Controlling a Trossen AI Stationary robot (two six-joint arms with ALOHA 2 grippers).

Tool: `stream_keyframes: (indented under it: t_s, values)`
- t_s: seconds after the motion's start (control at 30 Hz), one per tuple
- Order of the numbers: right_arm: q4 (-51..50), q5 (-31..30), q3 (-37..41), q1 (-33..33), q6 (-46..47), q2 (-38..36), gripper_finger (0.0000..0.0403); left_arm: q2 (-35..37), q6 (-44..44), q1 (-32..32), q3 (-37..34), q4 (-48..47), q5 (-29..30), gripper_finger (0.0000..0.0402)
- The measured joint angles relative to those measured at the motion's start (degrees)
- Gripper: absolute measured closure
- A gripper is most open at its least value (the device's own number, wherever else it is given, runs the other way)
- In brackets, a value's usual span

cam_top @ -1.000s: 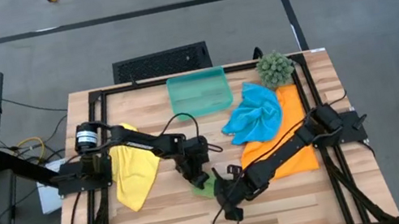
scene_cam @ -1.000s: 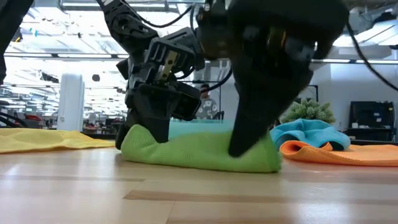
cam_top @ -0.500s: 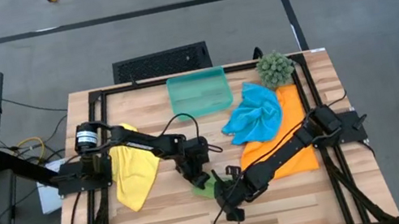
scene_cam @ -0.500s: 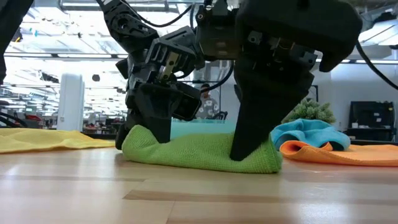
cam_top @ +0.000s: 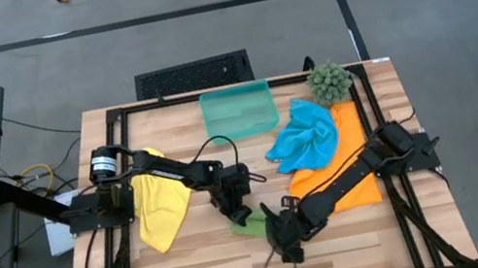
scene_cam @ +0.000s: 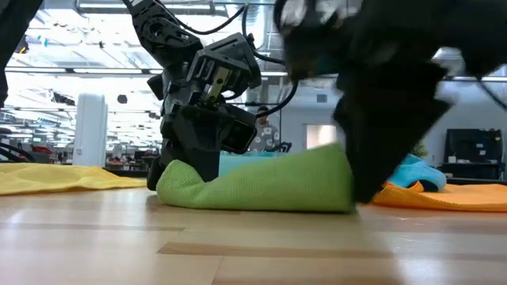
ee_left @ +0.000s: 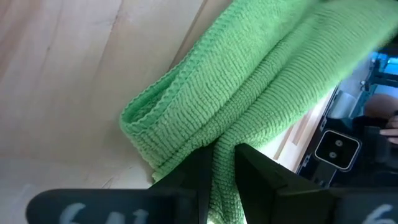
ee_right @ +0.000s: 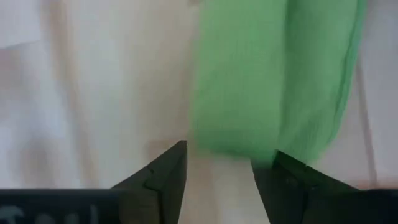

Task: Roll microfiber towels into tight, uniform cylinder then place into a basket
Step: Roll the green microfiber cloth

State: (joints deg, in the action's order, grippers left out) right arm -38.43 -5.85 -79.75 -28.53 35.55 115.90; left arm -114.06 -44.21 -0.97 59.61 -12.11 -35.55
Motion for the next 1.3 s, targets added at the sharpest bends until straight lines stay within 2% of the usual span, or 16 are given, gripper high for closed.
stream_keyframes:
  t_s: [0.13,0.27,0.4,0.47,0.63,0.8,1.3]
  values:
    - [-1.6,-5.3,-0.2,-2.1,-4.0,-3.5,0.0206,0.0,-0.1,0.0,0.0,0.0,0.0,0.0340]
    - [3.3,-10.8,-0.2,-4.5,-15.5,-4.4,0.0211,0.0,-0.2,0.0,0.0,0.0,0.0,0.0340]
    - [9.2,-12.1,-0.3,-6.8,-27.3,-4.4,0.0215,0.0,-0.5,0.0,0.0,0.0,0.0,0.0340]
    - [11.2,-12.4,-0.4,-7.0,-29.4,-4.1,0.0217,0.0,-0.5,0.0,0.0,0.0,0.0,0.0340]
    - [10.9,-14.2,-0.4,-6.9,-29.0,-4.0,0.0226,0.0,-0.4,0.0,0.0,0.0,0.0,0.0340]
    - [12.8,-13.4,1.8,-5.6,-31.2,-4.1,0.0233,0.0,-0.4,0.0,0.0,0.0,-0.1,0.0340]
    - [16.2,-12.8,9.8,-0.9,-20.2,-4.0,0.0237,0.0,0.0,0.0,0.0,0.0,-0.6,0.0340]
